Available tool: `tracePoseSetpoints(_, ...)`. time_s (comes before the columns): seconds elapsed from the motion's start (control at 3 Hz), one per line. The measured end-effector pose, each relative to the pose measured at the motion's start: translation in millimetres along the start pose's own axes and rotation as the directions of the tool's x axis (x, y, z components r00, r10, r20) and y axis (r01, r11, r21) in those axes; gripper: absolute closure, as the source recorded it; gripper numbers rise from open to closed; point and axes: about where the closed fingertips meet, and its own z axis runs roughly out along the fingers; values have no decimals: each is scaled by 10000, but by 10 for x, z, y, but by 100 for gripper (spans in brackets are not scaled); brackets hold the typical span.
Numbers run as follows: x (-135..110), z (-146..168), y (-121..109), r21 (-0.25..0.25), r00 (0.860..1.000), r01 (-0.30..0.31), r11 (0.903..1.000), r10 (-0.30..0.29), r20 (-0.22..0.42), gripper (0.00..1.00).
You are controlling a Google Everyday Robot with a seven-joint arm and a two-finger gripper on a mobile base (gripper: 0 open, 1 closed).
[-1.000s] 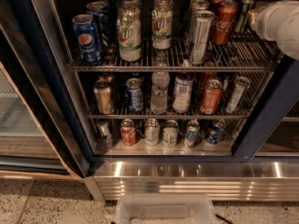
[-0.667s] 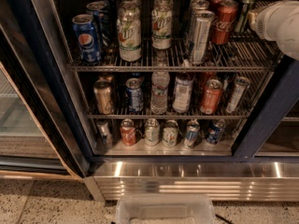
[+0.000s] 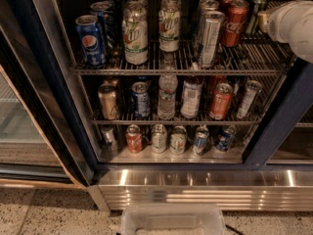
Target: Pick green can from top shelf of fridge
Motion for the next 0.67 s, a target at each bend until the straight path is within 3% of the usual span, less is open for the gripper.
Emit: tracePoseSetpoints(0.67,-1,0,0,0,10000,0,10000,0,2,75)
